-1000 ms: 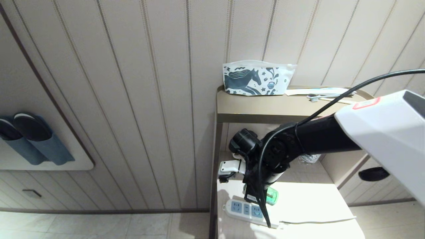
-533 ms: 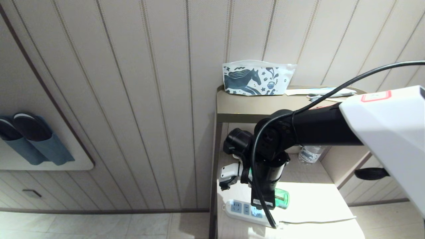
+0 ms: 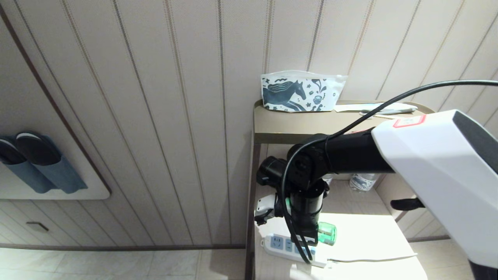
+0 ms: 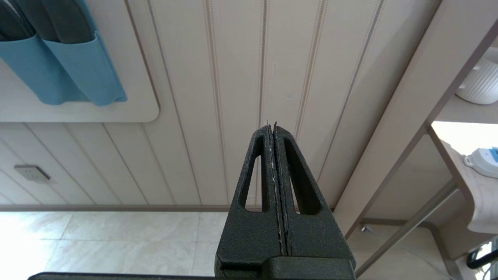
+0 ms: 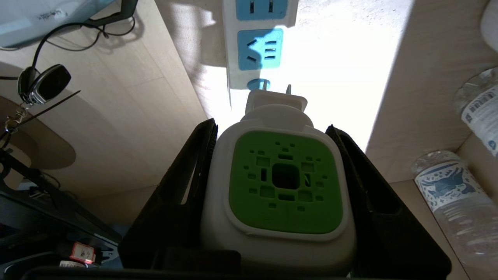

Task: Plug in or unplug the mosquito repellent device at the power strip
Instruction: Insert the plug into the socket

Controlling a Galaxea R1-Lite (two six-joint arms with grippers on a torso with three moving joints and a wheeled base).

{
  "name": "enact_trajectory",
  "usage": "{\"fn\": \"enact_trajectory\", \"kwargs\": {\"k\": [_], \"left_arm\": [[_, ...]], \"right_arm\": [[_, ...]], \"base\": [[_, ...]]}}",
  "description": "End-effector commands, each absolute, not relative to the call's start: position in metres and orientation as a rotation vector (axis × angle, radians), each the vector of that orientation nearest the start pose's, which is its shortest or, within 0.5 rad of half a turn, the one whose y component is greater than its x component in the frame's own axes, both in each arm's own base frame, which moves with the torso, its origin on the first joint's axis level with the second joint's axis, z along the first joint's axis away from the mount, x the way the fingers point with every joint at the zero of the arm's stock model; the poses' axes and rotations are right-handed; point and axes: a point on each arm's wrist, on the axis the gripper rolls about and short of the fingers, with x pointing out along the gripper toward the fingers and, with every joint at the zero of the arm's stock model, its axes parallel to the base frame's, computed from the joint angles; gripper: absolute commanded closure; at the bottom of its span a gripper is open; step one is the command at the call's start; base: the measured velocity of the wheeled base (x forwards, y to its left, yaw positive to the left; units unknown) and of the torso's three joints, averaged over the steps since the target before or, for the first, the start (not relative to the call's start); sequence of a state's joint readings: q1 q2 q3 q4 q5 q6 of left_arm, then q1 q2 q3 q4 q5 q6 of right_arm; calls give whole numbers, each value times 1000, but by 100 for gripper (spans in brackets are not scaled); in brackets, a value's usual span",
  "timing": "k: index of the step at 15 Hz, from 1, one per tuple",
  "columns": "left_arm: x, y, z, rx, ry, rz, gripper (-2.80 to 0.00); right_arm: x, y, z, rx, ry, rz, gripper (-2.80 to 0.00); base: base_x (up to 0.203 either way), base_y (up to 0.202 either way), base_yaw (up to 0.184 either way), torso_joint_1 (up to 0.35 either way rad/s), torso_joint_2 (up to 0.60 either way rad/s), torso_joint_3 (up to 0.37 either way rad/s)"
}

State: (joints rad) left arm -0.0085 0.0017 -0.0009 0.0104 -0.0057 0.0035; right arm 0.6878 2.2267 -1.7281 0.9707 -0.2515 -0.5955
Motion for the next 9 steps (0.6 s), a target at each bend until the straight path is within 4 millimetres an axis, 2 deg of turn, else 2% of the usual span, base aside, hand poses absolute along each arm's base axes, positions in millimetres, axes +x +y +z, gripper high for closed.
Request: {"fn": "enact_trajectory", "kwargs": {"k": [1,2,9], "left_arm": [[-23,0,74,3,14,-15,0],[-23,0,75,3,14,-16,0],[-23,0,74,3,14,-14,0]], "right_arm": [[306,242,99,-1183,1260,771,0],[308,244,93,-1188,1276,779,0],[306,240,85,-1150,1315,835,0]], "base": [[0,0,0,0,0,0],[0,0,0,0,0,0],[0,0,0,0,0,0]]}}
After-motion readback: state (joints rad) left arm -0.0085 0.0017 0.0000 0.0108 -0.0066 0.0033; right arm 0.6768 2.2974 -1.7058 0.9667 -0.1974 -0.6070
